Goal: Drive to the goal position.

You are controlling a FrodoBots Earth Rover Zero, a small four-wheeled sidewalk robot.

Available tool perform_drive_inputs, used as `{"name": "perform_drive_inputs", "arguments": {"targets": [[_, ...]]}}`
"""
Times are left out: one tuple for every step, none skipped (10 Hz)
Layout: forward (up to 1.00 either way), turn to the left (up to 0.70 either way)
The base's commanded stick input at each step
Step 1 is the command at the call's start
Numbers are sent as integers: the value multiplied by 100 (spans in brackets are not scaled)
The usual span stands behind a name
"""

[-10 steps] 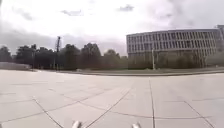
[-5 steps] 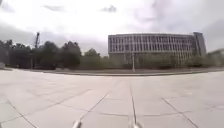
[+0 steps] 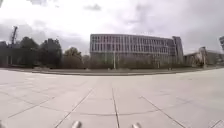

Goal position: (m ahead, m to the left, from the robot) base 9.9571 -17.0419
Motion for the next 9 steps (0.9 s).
{"name": "perform_drive_inputs", "arguments": {"targets": [[0, -85], [0, -85], [0, -85], [0, -85], [0, -85], [0, -85], [0, -83], [0, -79], [0, -74]]}}
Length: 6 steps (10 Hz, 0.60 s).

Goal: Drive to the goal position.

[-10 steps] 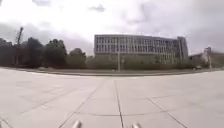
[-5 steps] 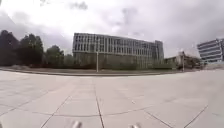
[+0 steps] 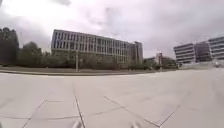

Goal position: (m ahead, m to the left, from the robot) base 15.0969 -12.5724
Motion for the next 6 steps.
{"name": "perform_drive_inputs", "arguments": {"targets": [[0, -28], [0, 0], [0, 0], [0, 0], [0, 0], [0, 0]]}}
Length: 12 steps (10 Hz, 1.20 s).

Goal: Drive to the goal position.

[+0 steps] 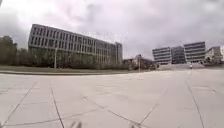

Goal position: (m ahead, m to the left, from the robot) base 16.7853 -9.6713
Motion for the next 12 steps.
{"name": "perform_drive_inputs", "arguments": {"targets": [[0, 0], [0, 0], [0, 0], [0, 0], [0, -30], [0, -62], [0, -87], [0, -88], [0, -88], [0, -88], [0, -88], [0, -89]]}}
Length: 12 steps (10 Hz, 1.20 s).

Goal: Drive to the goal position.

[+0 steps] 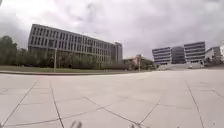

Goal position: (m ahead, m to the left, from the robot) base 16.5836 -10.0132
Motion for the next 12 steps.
{"name": "perform_drive_inputs", "arguments": {"targets": [[0, -89], [0, -89], [0, -89], [0, -89], [0, -89], [0, -89], [0, -89], [0, -89], [0, -89], [0, -89], [0, -89], [0, -89]]}}
